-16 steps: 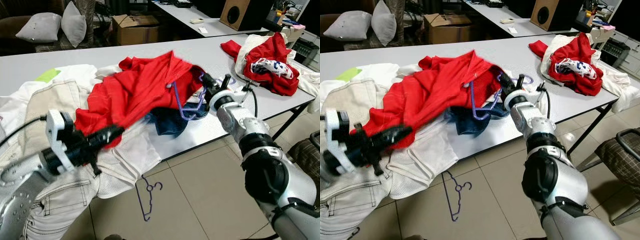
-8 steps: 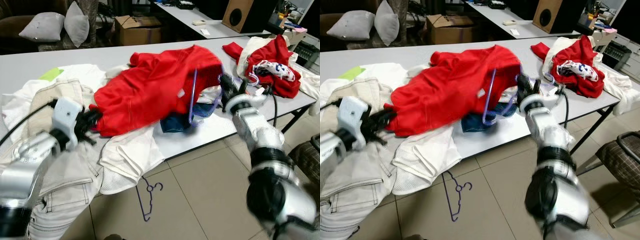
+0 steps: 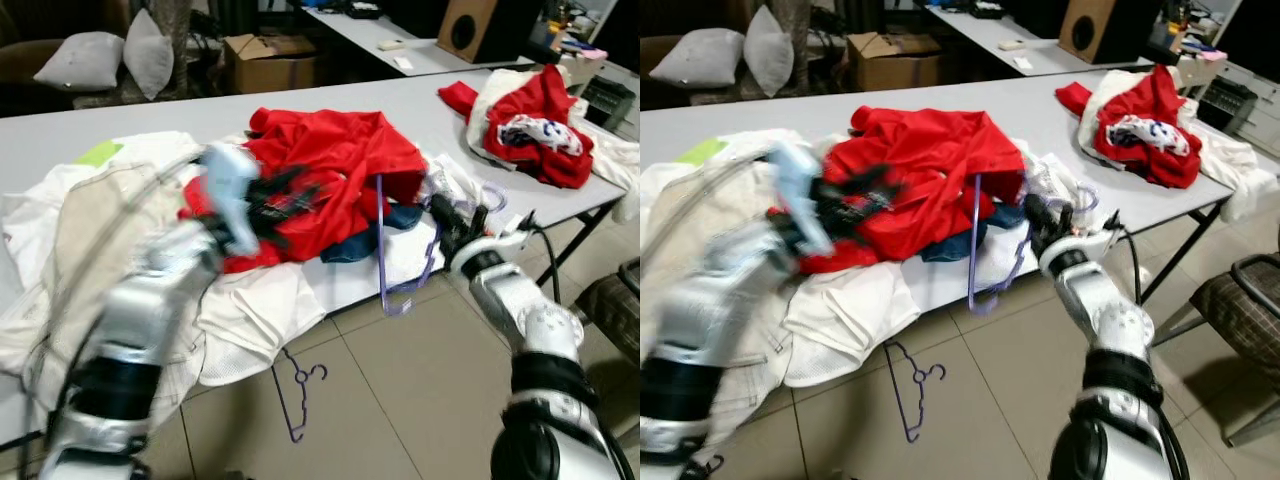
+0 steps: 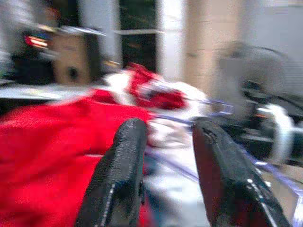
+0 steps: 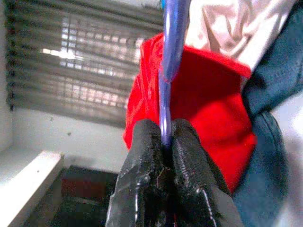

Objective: Hang hanger

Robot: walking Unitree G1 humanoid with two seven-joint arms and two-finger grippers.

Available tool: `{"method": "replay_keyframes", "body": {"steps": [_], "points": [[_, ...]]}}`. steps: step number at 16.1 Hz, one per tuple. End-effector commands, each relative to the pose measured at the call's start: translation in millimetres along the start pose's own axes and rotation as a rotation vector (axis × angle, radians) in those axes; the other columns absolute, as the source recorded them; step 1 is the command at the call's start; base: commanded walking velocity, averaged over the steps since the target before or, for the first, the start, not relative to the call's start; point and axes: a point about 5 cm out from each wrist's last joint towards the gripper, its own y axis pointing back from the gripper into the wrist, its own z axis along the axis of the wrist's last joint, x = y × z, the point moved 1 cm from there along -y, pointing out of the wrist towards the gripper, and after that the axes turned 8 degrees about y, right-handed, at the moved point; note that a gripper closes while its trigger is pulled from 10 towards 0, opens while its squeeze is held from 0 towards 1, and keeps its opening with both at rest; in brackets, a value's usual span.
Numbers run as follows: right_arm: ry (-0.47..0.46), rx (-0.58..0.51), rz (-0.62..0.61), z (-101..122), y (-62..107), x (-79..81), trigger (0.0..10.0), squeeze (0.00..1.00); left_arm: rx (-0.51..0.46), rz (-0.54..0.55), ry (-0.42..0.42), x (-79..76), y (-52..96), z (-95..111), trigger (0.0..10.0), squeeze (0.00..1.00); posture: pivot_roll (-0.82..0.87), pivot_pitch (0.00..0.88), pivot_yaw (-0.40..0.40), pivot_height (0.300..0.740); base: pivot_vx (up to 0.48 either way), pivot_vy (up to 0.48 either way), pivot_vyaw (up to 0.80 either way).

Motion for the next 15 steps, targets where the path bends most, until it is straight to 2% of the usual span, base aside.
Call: {"method": "replay_keyframes", "body": {"steps": [1,3,4,7,8,9,11,13,15], "points": [[0.065,0.017,0.001,6,7.3,-2.6,10.0,0.00,0.125,-0.014,-0.035,-0.9,-7.1,-30,10.0,0.00,-0.07,0.000,-0.064,0.740,0.000,0.000,0.00],[0.093,0.021,-0.020,7,11.1,-6.2,10.0,0.00,0.191,-0.011,-0.097,1.5,-8.4,-45,10.0,0.00,-0.07,0.000,-0.064,0.740,0.000,0.000,0.00],[0.102,0.008,-0.026,12,14.0,-5.7,10.0,0.00,0.265,0.008,-0.214,7.5,-7.4,-55,10.0,0.00,-0.08,0.000,-0.062,0.740,0.000,0.000,0.00],[0.115,-0.002,-0.011,18,18.1,-0.9,10.0,0.00,0.295,0.047,-0.305,15.6,-8.8,-58,10.0,0.00,-0.08,0.000,-0.064,0.740,0.000,0.000,0.00],[0.128,0.007,0.003,18,18.7,1.4,10.0,0.00,0.310,0.065,-0.381,18.4,-14.6,-61,10.0,0.00,-0.08,0.000,-0.068,0.740,0.000,0.000,0.00],[0.132,0.012,0.006,17,18.5,2.1,10.0,0.00,0.315,0.072,-0.400,18.9,-17.5,-63,10.0,0.00,-0.08,0.000,-0.068,0.740,0.000,0.000,0.00],[0.140,0.020,0.011,16,17.8,3.7,10.0,0.00,0.329,0.114,-0.515,24.6,-26.0,-68,10.0,0.00,-0.08,0.000,-0.068,0.740,0.000,0.000,0.00],[0.140,0.020,0.017,15,17.8,6.1,10.0,0.00,0.331,0.115,-0.574,25.4,-32.4,-70,10.0,0.00,-0.09,0.000,-0.066,0.740,0.000,0.000,0.00],[0.141,0.021,0.021,15,17.7,7.7,10.0,0.00,0.347,0.109,-0.597,25.4,-36.0,-75,10.0,0.00,-0.09,0.000,-0.065,0.740,0.000,0.000,0.00]]}}
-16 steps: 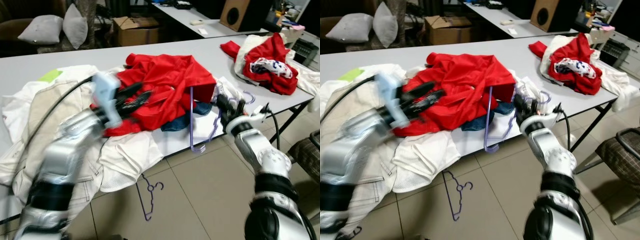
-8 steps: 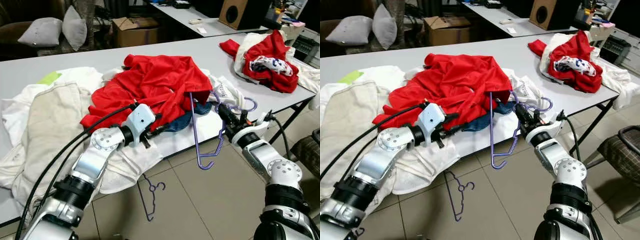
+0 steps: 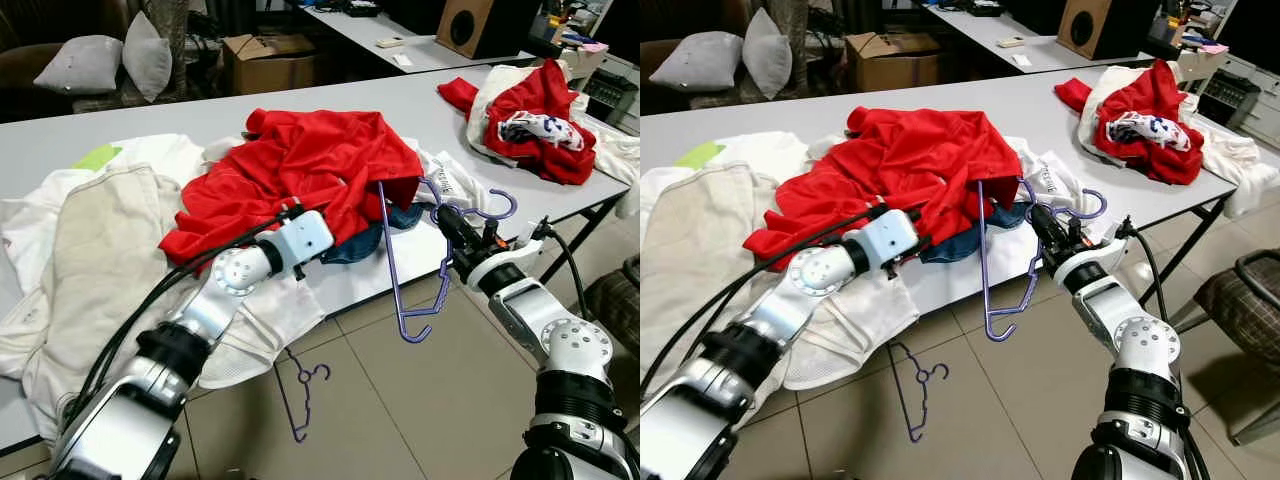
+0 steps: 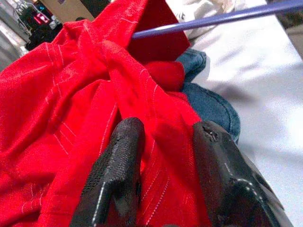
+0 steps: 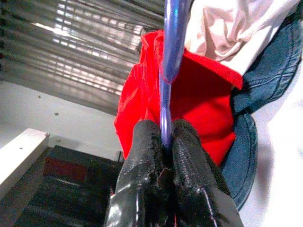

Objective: Hang hanger

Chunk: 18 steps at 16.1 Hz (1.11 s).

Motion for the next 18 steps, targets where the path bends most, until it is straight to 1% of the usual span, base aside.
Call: {"method": "replay_keyframes", "body": {"steps": [1,2,3,4,6,7,10,11,13,18], "points": [[0.008,-0.012,0.013,4,0.5,5.0,10.0,0.00,-0.004,-0.009,-0.038,-4.0,-5.8,1,10.0,0.00,-0.09,0.000,-0.065,0.740,0.000,0.000,0.00],[0.007,-0.012,0.014,4,0.3,5.3,10.0,0.00,-0.006,-0.014,-0.031,-5.1,-6.9,1,10.0,0.00,-0.09,0.000,-0.064,0.740,0.000,0.000,0.00],[0.007,-0.013,0.016,4,0.0,5.9,10.0,0.00,-0.013,-0.020,-0.024,-6.8,-8.6,1,3.1,0.00,-0.09,0.000,-0.064,0.740,0.000,0.000,0.00],[0.007,-0.014,0.017,4,-0.2,6.6,10.0,0.00,-0.023,-0.026,-0.001,-8.7,-9.7,1,0.0,0.00,-0.09,0.000,-0.063,0.740,0.000,0.000,0.00],[0.006,-0.015,0.016,4,-0.2,6.5,10.0,0.00,-0.031,-0.028,0.035,-10.4,-11.3,0,0.0,0.00,-0.09,0.000,-0.064,0.740,0.000,0.000,0.00],[0.006,-0.015,0.016,4,-0.3,6.5,10.0,0.00,-0.030,-0.026,0.039,-10.5,-11.7,0,0.0,0.00,-0.09,0.000,-0.064,0.740,0.000,0.000,0.00],[0.006,-0.015,0.015,4,-0.4,6.6,10.0,0.00,-0.010,0.036,0.114,-4.5,-12.1,-6,0.0,0.00,-0.09,0.000,-0.065,0.740,0.000,0.000,0.00],[0.006,-0.016,0.015,4,-0.3,6.6,10.0,0.00,-0.002,0.048,0.125,-3.0,-11.9,-8,0.0,0.00,-0.09,0.000,-0.064,0.740,0.000,0.000,0.00],[0.006,-0.017,0.016,4,-0.2,6.7,10.0,0.00,0.020,0.074,0.135,0.0,-11.8,-11,0.0,0.00,-0.10,0.000,-0.062,0.740,0.000,0.000,0.00],[0.007,-0.017,0.021,5,-0.7,8.1,10.0,0.00,0.034,0.127,0.149,8.5,-8.6,-15,0.0,0.00,-0.10,0.000,-0.064,0.740,0.000,0.000,0.00]]}}
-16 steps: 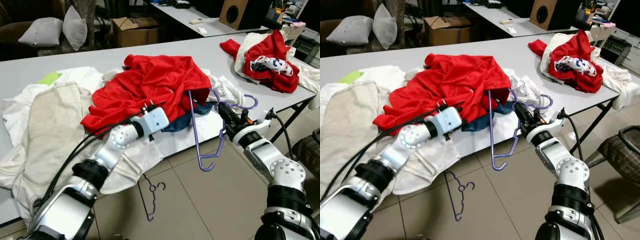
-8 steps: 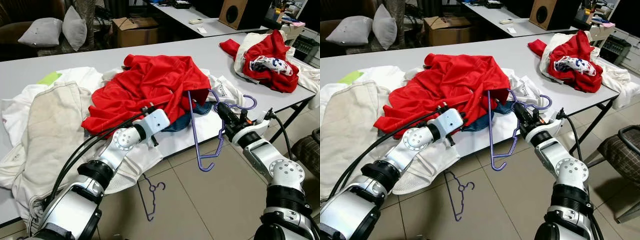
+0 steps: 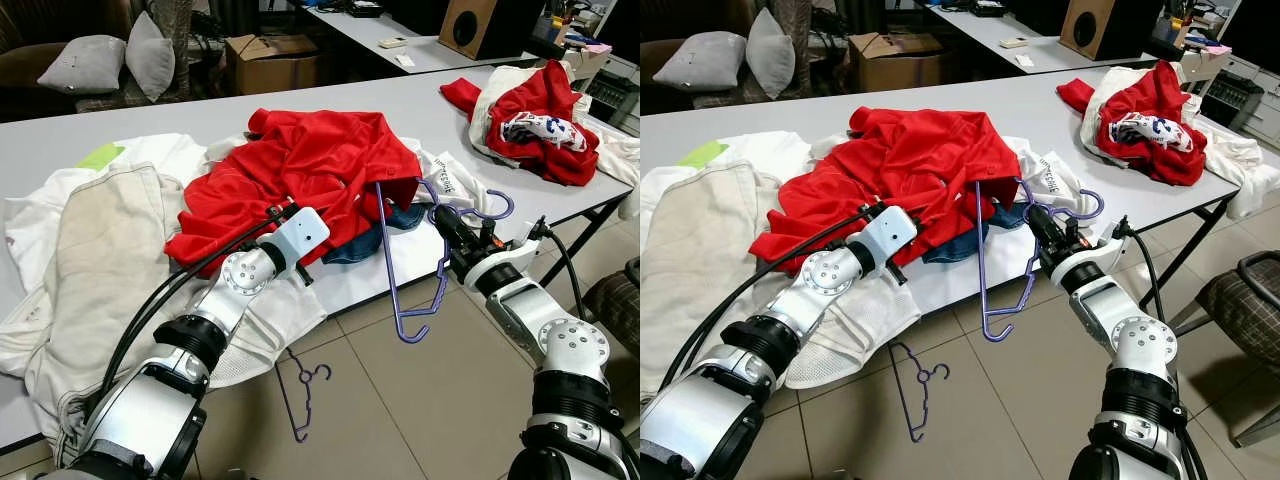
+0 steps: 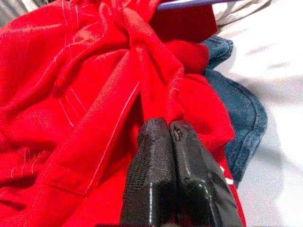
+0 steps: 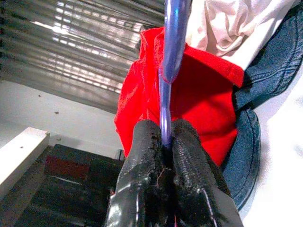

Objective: Hang hanger

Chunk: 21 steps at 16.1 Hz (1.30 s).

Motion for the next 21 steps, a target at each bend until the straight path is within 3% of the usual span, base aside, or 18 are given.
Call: {"method": "replay_keyframes", "body": {"steps": [1,3,6,9,10,13,16,18,19,21], "points": [[0.015,-0.017,0.033,6,-0.4,9.6,10.0,0.00,-0.004,0.031,0.014,8.4,0.5,2,0.0,0.00,-0.10,0.000,-0.064,0.740,0.000,0.000,0.00],[0.027,-0.002,0.051,4,-1.5,13.4,10.0,0.00,-0.024,0.051,0.047,17.7,6.3,2,0.0,0.00,-0.09,0.000,-0.066,0.740,0.000,0.000,0.00],[0.041,0.012,0.078,0,-5.1,19.9,10.0,0.00,-0.169,0.023,0.168,37.9,29.2,15,0.0,0.00,-0.08,0.000,-0.065,0.740,0.000,0.000,0.00],[0.039,0.027,0.093,-4,-6.0,22.2,10.0,0.00,-0.259,-0.017,0.206,50.9,49.9,27,0.0,0.00,-0.06,0.000,-0.070,0.740,0.000,0.000,0.00],[0.039,0.048,0.098,-10,-7.6,22.4,10.0,0.00,-0.339,-0.073,0.228,58.2,69.7,44,0.0,0.00,-0.06,0.000,-0.074,0.740,0.000,0.000,0.00],[0.016,0.037,0.132,-12,-12.5,27.0,10.0,0.00,-0.366,-0.195,0.213,54.6,90.8,57,0.0,0.00,-0.04,0.000,-0.077,0.740,0.000,0.000,0.00],[-0.132,-0.066,0.158,1,-16.5,29.0,10.0,0.00,-0.250,-0.340,0.166,40.9,111.7,49,0.0,0.00,-0.03,0.000,-0.073,0.740,0.000,0.000,0.00],[-0.200,-0.104,0.169,5,-20.3,30.2,10.0,0.00,-0.202,-0.357,0.156,35.9,114.2,44,0.0,0.00,-0.02,0.000,-0.074,0.740,0.000,0.000,0.00],[-0.243,-0.125,0.174,6,-27.5,32.9,10.0,0.00,-0.220,-0.382,0.208,29.8,113.2,46,0.0,0.00,-0.01,0.000,-0.075,0.740,0.000,0.000,0.00],[-0.223,-0.117,0.163,4,-33.1,34.1,10.0,0.00,-0.248,-0.423,0.270,24.6,115.6,51,0.0,0.00,-0.01,0.000,-0.076,0.740,0.000,0.000,0.00]]}}
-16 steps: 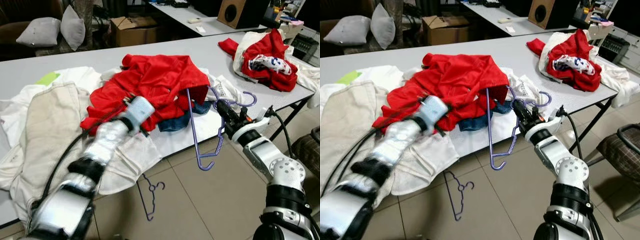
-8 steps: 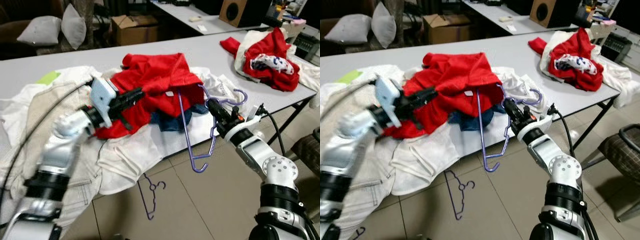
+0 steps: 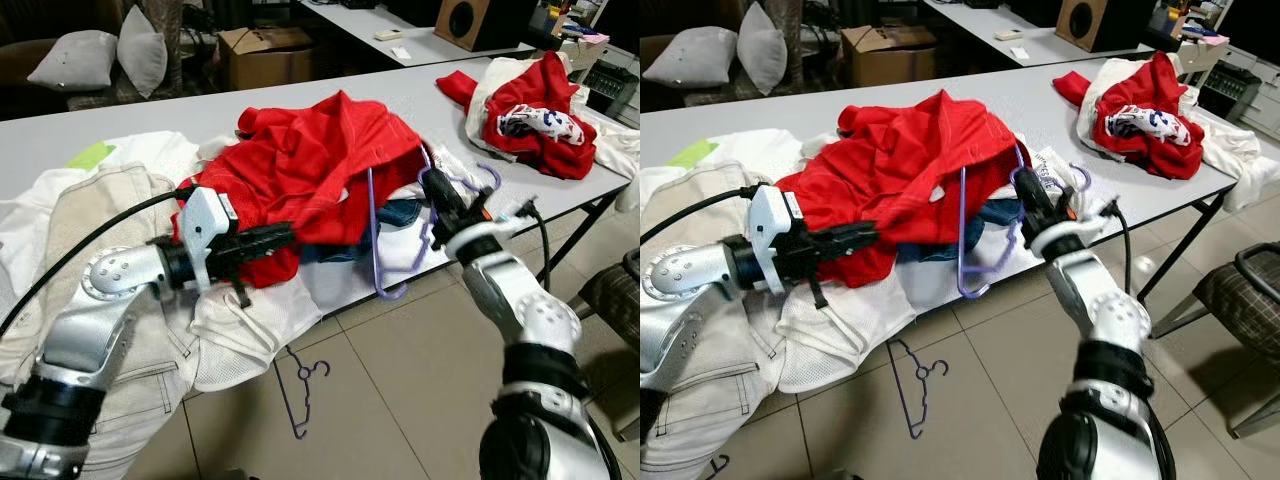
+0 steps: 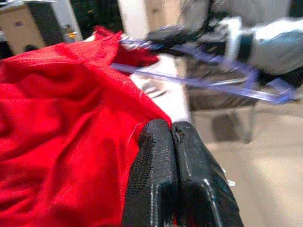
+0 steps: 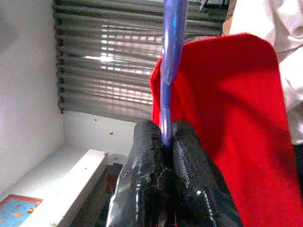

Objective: Hang hanger

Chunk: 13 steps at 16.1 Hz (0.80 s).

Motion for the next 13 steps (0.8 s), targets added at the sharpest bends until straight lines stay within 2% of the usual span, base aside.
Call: {"method": "replay_keyframes", "body": {"steps": [1,5,9,11,12,13], "points": [[-0.001,-0.063,-0.014,9,-3.8,0.4,10.0,0.00,-0.003,-0.064,0.048,-9.1,1.1,1,0.0,0.00,-0.01,0.000,-0.077,0.740,0.000,0.000,0.00],[-0.036,-0.191,-0.103,23,-19.9,-2.7,10.0,0.00,-0.010,-0.175,0.190,-26.1,6.2,-2,0.0,0.00,-0.01,0.000,-0.082,0.740,0.000,0.000,0.00],[-0.121,-0.217,-0.088,21,-37.0,5.9,10.0,0.00,0.031,-0.185,0.240,-32.0,2.1,-14,0.0,0.00,0.00,0.000,-0.091,0.740,0.000,0.000,0.00],[-0.076,-0.199,-0.101,17,-40.3,5.7,10.0,0.00,-0.002,-0.190,0.252,-32.7,1.1,-8,0.0,0.00,0.00,0.000,-0.091,0.740,0.000,0.000,0.00],[-0.058,-0.203,-0.123,16,-43.0,3.7,10.0,0.00,-0.076,-0.237,0.291,-39.0,1.0,6,0.0,0.00,0.00,0.000,-0.093,0.740,0.000,0.000,0.00],[-0.052,-0.211,-0.138,16,-43.9,2.2,10.0,0.00,-0.094,-0.263,0.301,-43.3,2.0,10,0.0,0.00,0.00,0.000,-0.096,0.740,0.000,0.000,0.00]]}}
